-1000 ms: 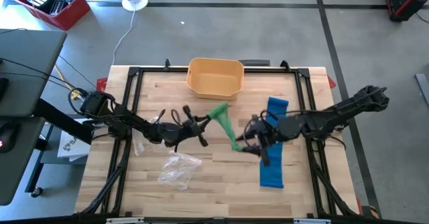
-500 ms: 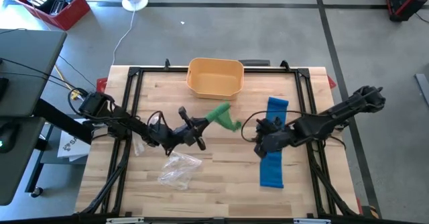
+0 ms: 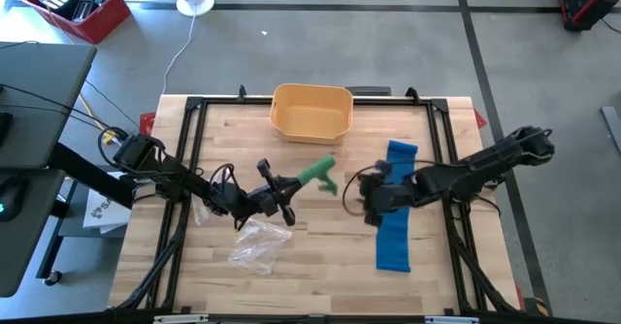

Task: Roll bandage
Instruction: Roll the green bandage

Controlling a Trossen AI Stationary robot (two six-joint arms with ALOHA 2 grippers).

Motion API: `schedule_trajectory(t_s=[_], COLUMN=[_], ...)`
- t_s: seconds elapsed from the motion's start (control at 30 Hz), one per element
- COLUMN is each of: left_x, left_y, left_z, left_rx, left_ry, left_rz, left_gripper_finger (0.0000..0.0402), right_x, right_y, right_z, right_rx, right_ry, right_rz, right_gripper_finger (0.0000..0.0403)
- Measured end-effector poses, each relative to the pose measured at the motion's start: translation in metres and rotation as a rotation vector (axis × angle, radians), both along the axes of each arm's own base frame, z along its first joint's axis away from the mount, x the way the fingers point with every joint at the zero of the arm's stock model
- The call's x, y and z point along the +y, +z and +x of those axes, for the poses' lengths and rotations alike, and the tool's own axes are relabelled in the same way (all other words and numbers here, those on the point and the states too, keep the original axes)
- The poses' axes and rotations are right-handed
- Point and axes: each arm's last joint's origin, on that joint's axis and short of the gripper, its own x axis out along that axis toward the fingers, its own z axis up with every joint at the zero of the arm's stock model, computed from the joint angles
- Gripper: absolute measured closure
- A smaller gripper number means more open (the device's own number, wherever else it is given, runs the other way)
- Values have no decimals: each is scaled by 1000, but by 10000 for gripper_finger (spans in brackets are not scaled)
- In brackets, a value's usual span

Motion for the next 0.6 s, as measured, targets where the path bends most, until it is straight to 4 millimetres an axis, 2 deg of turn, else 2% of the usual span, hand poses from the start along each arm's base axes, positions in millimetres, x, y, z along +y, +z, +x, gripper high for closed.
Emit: schedule_trajectory(t_s=[0.1, 0.2, 0.33, 0.47, 0.6], left_x=[0, 0, 0, 0, -1], left_y=[0, 0, 0, 0, 0], left_z=[0, 0, 0, 0, 0], left_rx=[-8, -11, -24, -22, -37], left_ry=[-6, -12, -25, -33, -55], left_rz=[-19, -30, -61, -61, -86], left_gripper_finger=[397, 397, 397, 397, 397], right_x=[1, -7, -14, -13, -7], right_y=[-19, -45, -66, -71, -67], right_z=[-1, -10, -25, -37, -37], right_rx=[-116, -244, -485, -588, -612], right_ry=[33, -63, -163, -191, -173], right_rz=[0, 66, 208, 234, 233], right_gripper_finger=[221, 221, 221, 221, 221])
